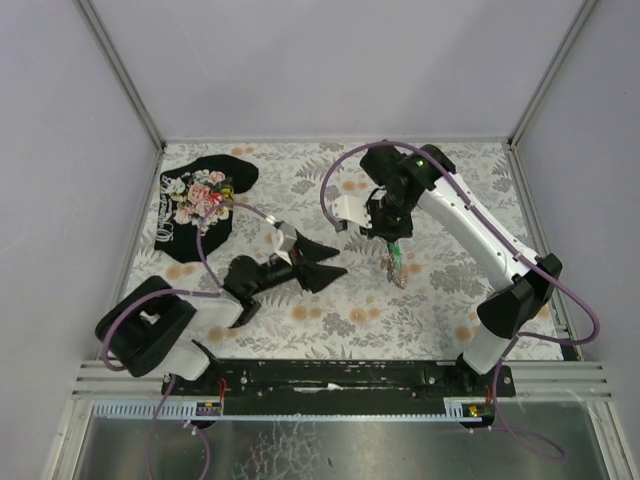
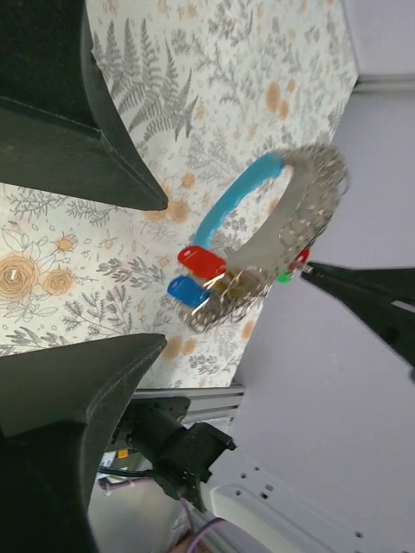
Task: Remove the keys from the keyring
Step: Remove the key from the keyring.
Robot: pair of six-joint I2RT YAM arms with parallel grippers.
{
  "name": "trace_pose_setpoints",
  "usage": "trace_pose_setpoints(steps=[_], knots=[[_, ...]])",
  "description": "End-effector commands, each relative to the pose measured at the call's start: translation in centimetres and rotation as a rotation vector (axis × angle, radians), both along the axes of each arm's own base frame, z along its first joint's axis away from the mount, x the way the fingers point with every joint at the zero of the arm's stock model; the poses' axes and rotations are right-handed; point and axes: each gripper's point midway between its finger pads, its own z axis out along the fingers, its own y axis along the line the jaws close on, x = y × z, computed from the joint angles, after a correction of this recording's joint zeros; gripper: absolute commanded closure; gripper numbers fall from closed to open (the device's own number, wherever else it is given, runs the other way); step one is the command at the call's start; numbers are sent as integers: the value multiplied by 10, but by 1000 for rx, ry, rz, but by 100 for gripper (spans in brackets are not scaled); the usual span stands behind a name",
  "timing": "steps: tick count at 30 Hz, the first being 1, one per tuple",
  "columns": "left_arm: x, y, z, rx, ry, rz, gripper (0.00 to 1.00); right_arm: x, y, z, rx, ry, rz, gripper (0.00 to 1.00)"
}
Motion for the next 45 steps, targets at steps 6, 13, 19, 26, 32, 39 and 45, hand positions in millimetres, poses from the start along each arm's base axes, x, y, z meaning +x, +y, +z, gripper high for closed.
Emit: trace_pose_setpoints(steps=[6,13,19,26,32,39,45], knots=[[10,-49,35,-95,-259,-10,53,-3,0,4,-41,-21,20,100],[23,-62,34,-94,-276,-8,60,-10,9,11,26,0,38,100],[22,-68,34,-95,-276,-38,67,-15,15,19,78,3,50,100],[19,-74,34,-100,-266,-66,68,-17,19,22,101,9,56,100],[21,-76,30,-97,-255,-67,69,-19,20,26,116,5,59,100],[21,-79,32,-101,-257,-84,74,-20,21,26,125,12,60,100],[18,-82,30,-99,-248,-110,80,-20,22,28,134,10,61,100]])
